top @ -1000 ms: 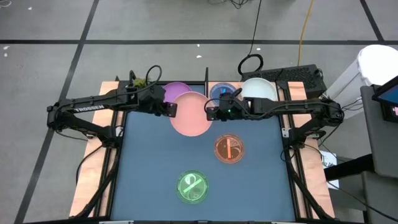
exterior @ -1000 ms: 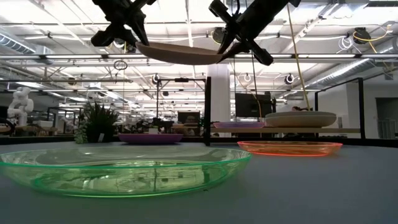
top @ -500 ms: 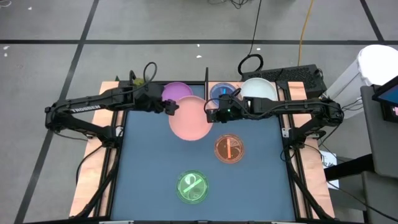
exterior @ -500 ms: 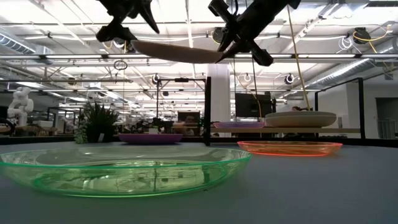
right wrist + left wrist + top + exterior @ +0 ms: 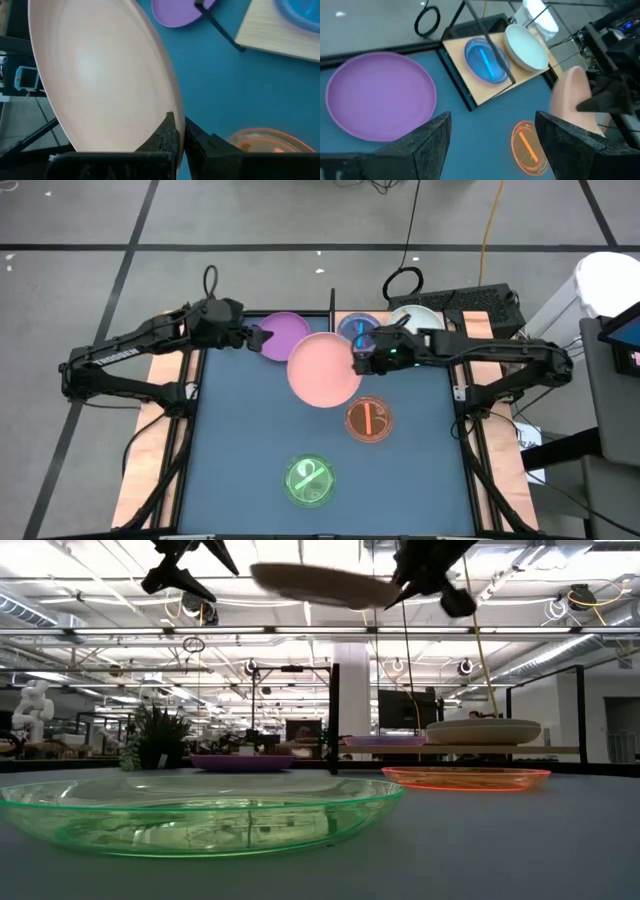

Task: Place and stack plates onto a shelf
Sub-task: Stack the light brown plate on the light blue plate on the shelf

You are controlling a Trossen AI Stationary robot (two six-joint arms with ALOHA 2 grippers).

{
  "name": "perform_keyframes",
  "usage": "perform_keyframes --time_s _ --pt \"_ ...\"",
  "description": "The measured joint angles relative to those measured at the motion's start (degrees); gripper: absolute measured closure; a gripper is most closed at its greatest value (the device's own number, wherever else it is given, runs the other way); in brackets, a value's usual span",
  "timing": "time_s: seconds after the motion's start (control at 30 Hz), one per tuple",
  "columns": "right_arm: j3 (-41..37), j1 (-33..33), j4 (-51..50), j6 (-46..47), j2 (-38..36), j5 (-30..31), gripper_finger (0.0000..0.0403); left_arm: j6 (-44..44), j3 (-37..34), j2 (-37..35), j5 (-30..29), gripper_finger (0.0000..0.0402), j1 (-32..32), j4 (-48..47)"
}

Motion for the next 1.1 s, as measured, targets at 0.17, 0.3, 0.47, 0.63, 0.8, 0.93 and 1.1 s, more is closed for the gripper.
perform_keyframes --time_s 0.17,0.3,0.47,0.63,0.8,0.93,1.1 --pt "0.0 -0.1 -6.1 1.6 -6.3 2.1 0.0402 1.5 0.0 -0.2 0.0 0.0112 0.5 -0.3" --pt "0.0 -0.1 -9.6 3.5 -11.3 4.5 0.0403 1.9 0.0 0.2 0.4 0.0112 0.5 -0.3" --pt "0.0 0.7 -13.2 5.3 -16.6 6.3 0.0403 2.4 0.0 0.1 0.5 0.0112 0.5 -0.4" --pt "-1.5 3.1 -15.7 9.2 -21.7 11.0 0.0403 3.7 0.0 0.2 0.7 0.0112 0.5 -1.6" --pt "-8.7 6.6 -11.7 16.5 -27.5 17.3 0.0403 3.7 0.0 0.2 1.4 0.0112 0.4 -1.7" --pt "-15.9 9.1 -3.8 21.0 -31.3 22.1 0.0402 3.7 0.0 0.2 1.5 0.0112 0.4 -2.1" --pt "-24.6 11.6 7.9 24.5 -33.7 28.5 0.0401 3.7 0.0 0.2 1.5 0.0112 0.4 -2.9"
